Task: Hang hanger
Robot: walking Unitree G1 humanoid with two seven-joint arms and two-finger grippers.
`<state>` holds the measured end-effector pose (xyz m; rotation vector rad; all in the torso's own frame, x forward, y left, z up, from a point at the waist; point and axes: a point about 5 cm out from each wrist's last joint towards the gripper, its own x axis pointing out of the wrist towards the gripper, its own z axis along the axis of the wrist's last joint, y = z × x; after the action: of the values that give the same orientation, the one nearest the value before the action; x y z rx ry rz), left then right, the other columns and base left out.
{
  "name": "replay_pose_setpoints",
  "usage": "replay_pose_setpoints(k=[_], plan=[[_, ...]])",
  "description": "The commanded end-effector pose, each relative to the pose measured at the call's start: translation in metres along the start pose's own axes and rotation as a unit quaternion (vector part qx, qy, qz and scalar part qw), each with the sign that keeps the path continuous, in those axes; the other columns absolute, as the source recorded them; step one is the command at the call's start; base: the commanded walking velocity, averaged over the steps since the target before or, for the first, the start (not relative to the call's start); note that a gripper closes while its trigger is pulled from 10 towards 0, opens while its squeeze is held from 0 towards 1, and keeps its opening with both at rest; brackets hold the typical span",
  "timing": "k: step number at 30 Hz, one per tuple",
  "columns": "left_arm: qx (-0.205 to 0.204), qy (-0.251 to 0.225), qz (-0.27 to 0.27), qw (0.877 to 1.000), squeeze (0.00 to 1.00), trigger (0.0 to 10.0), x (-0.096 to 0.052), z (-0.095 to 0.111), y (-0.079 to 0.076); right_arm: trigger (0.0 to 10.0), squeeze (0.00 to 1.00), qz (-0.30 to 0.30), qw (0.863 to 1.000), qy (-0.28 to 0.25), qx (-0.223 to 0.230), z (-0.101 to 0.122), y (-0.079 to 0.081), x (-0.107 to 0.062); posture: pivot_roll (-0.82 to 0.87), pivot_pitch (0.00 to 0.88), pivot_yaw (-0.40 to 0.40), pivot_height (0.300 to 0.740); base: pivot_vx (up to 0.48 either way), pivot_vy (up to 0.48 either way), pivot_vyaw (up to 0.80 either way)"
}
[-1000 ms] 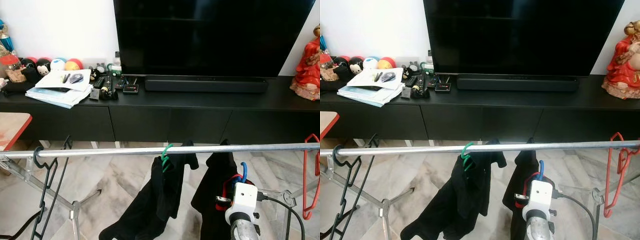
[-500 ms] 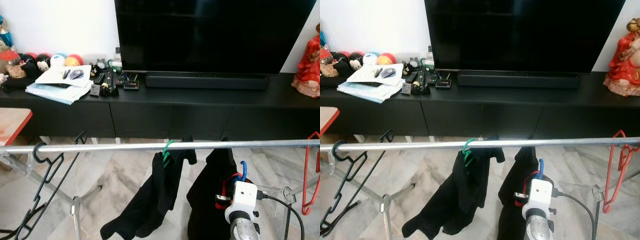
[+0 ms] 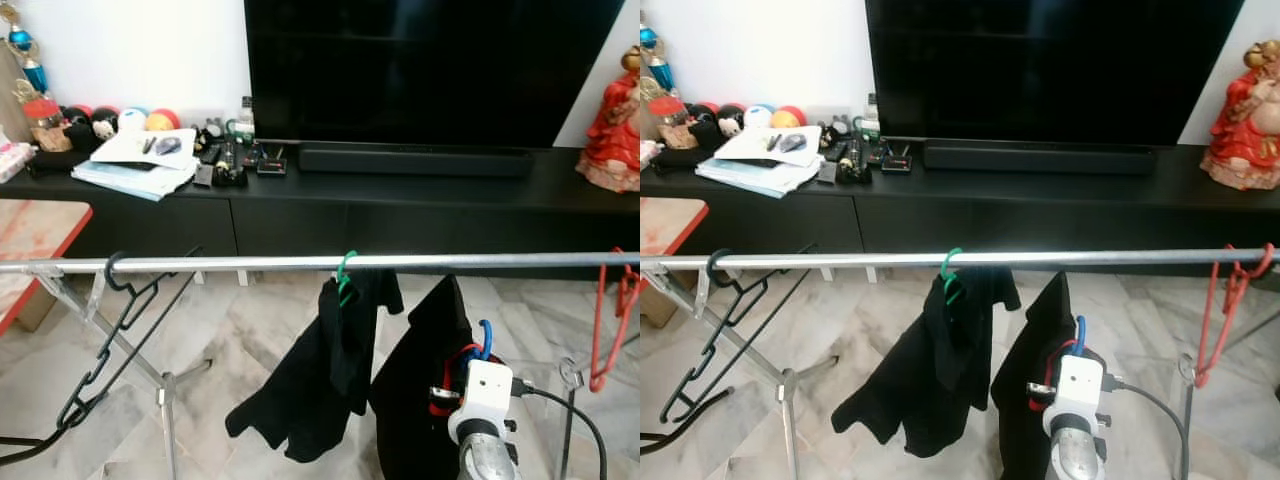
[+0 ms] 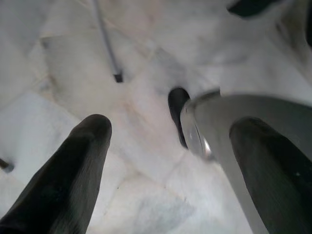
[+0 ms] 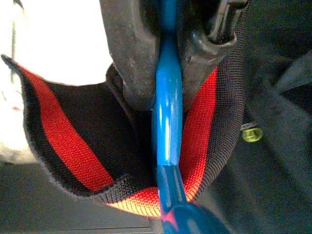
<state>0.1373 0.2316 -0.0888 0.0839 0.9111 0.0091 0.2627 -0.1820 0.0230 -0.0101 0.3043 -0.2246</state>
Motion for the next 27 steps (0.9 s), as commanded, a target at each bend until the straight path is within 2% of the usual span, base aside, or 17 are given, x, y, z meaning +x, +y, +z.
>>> replay_pose_setpoints(k=[1, 16, 27], plan=[[-0.001, 0.021, -0.011, 1.000, 0.00, 10.0, -0.003, -0.013, -0.006, 10.0, 0.00, 0.000, 1.000, -0.012, 0.001, 0.007, 0.001, 0.003, 0.11, 0.030, -0.004, 0.740, -0.259, 0.000, 0.00], [0.001, 0.022, -0.011, 1.000, 0.00, 10.0, -0.004, -0.014, -0.004, 10.0, 0.00, -0.003, 1.000, -0.010, 0.003, 0.006, 0.001, 0.004, 0.11, 0.013, -0.004, 0.740, -0.262, 0.000, 0.00], [0.002, 0.009, -0.020, 1.000, 0.00, 10.0, 0.001, -0.005, -0.020, 10.0, 0.00, -0.008, 1.000, -0.006, 0.001, 0.006, 0.000, 0.005, 0.12, 0.022, -0.007, 0.740, -0.267, 0.000, 0.00]])
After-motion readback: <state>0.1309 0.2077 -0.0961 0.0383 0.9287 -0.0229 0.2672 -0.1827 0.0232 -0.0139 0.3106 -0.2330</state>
